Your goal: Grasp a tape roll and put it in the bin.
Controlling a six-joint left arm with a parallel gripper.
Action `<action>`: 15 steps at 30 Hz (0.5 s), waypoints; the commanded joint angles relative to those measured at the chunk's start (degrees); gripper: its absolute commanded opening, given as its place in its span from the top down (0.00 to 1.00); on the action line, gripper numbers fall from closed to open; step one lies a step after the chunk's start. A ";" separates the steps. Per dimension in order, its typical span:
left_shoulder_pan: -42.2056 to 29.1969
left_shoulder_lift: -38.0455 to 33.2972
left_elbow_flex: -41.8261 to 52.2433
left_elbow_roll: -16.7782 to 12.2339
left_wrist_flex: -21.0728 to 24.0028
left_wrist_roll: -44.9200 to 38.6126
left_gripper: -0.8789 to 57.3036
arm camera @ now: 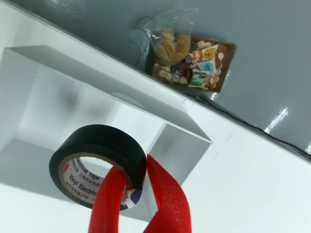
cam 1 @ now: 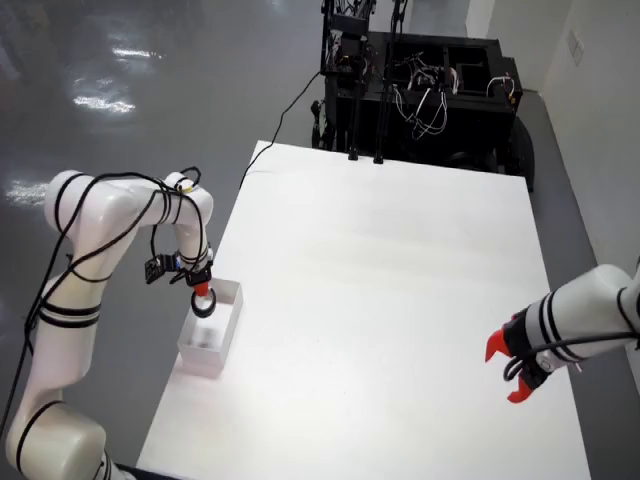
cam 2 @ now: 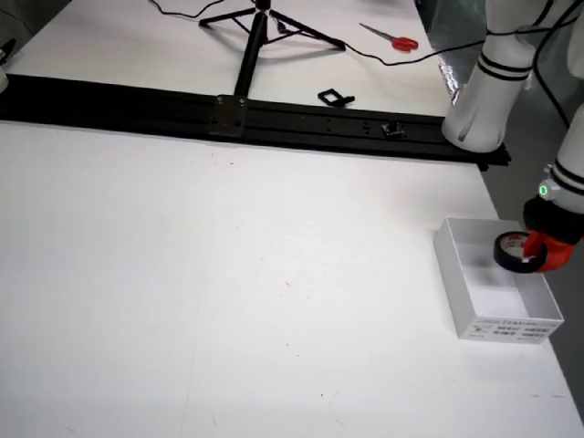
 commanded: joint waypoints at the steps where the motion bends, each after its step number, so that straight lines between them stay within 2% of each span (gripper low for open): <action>1: -2.64 4.60 0.18 -0.30 -3.00 -1.51 1.00; 4: -2.99 4.69 0.18 -0.30 -3.00 -1.60 0.98; 6: -3.34 4.78 0.18 -0.48 -3.62 -1.60 0.72; 8: -3.96 4.86 0.18 -0.48 -4.32 -1.60 0.61; 11: -4.22 4.95 0.18 -0.65 -4.15 -1.69 0.53; 15: -4.22 4.95 0.09 -0.74 -3.00 -1.77 0.53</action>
